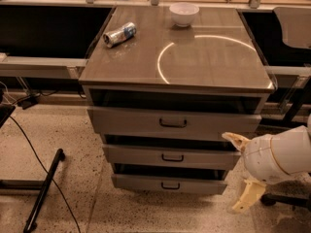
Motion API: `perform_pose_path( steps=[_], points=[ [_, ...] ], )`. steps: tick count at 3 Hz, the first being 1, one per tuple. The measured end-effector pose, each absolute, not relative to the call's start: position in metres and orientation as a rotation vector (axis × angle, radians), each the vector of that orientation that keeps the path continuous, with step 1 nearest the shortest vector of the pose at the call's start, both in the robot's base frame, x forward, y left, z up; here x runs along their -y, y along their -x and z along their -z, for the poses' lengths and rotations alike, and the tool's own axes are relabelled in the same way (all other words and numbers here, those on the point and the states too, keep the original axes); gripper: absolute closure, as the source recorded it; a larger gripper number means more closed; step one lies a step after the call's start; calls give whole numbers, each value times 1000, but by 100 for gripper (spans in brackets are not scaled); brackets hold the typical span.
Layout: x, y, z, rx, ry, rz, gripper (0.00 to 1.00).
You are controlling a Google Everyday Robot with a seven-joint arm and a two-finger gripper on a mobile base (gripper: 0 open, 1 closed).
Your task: Open bottom drawer
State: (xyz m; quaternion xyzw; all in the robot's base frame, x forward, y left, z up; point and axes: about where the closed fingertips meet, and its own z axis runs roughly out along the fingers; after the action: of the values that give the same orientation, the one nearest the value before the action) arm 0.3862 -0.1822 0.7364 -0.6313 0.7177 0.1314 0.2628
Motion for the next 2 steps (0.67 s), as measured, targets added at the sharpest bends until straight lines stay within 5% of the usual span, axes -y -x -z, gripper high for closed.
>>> perform_pose_path(
  steps=[2],
  points=[
    [163, -366, -650, -1933, 1831, -490, 0]
  ],
)
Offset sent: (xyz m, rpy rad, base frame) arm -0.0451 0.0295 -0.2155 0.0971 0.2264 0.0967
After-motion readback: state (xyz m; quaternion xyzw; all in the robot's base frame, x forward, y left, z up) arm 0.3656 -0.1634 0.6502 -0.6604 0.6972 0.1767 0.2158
